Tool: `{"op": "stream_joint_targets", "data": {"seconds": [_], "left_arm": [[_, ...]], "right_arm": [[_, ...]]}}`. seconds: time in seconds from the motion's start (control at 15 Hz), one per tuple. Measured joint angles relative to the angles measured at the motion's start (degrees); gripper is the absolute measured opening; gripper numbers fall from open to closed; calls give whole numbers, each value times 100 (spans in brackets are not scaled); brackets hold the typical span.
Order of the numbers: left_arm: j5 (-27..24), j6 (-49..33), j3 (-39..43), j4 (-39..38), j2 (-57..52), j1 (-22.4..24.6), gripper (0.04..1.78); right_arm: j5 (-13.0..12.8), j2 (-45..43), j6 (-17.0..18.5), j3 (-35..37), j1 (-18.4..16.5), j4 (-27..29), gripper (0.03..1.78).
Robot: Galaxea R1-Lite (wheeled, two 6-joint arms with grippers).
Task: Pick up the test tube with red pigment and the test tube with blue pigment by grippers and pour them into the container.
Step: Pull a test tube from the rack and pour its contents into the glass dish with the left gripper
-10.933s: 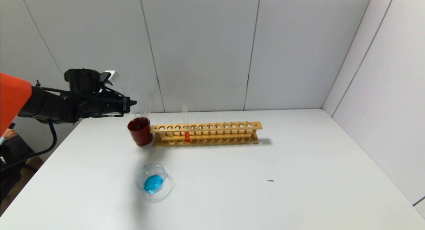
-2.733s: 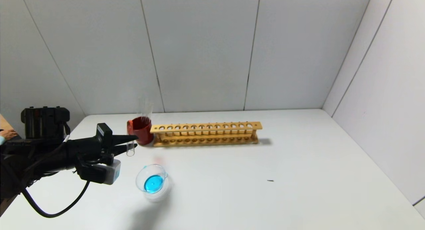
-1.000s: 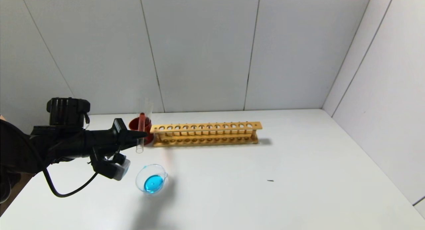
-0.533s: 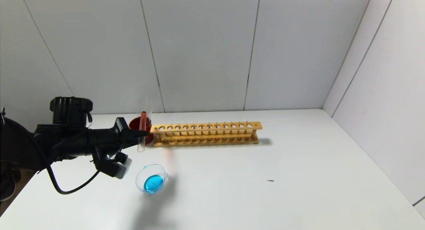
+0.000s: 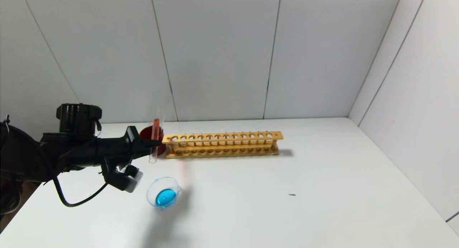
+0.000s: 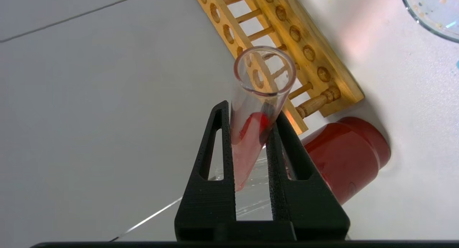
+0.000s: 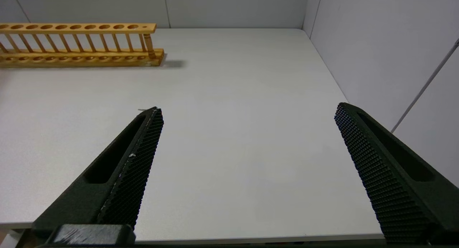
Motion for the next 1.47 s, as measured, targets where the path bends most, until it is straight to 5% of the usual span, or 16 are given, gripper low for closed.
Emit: {"op": "stream_joint_targets", "data": {"seconds": [1.47], "left_arm": [[7,1113,-453,924,112,95,31]], "right_arm": [[0,0,0,0,-2,0,175]]}}
